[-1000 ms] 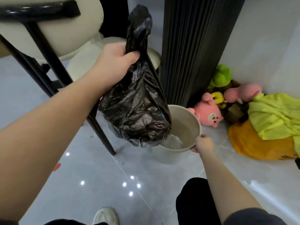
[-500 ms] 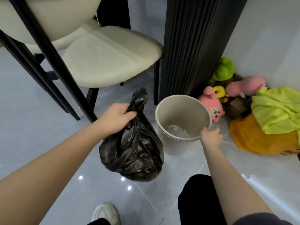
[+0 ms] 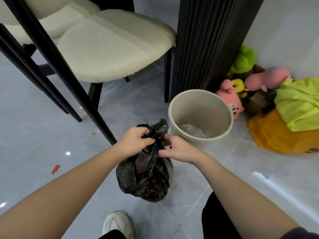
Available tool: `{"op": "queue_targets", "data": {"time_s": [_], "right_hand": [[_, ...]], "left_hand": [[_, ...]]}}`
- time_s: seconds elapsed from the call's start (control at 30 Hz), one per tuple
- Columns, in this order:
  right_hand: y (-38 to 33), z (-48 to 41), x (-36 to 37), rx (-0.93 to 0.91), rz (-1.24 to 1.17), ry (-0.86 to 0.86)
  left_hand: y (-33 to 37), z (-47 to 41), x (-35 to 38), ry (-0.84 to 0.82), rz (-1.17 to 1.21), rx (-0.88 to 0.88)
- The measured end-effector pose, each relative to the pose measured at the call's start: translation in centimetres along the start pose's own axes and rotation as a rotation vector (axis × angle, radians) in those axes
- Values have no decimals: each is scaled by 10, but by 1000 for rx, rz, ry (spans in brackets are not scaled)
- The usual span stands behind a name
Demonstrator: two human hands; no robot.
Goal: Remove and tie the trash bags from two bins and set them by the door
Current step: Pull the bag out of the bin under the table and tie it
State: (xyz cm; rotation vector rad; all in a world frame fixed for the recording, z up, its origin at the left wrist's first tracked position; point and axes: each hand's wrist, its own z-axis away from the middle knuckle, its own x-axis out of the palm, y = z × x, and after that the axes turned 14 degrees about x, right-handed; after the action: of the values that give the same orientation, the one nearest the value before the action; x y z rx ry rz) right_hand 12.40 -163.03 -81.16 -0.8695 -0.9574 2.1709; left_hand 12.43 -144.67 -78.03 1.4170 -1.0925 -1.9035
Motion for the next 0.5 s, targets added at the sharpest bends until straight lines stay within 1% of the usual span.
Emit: {"op": "queue_targets", "data": {"time_s": [0.03, 0.17, 0.3, 0.37, 0.43, 0.5], "right_hand": [[0, -2, 4, -5, -13, 6], [-5, -13, 14, -53, 13, 174], [3, -23, 13, 11, 4, 225], [7, -25, 13, 27, -43, 226], [3, -23, 13, -4, -94, 226], [-5, -18, 10, -48, -158, 218]], "left_hand": [[-1, -1, 0, 12, 19, 2], [-4, -2, 1, 33, 96, -10], [-7, -1, -7, 126, 27, -11], [-10, 1, -15, 108, -54, -34], [-13, 3, -22, 13, -226, -83], [-13, 6, -26, -70, -381, -175]]}}
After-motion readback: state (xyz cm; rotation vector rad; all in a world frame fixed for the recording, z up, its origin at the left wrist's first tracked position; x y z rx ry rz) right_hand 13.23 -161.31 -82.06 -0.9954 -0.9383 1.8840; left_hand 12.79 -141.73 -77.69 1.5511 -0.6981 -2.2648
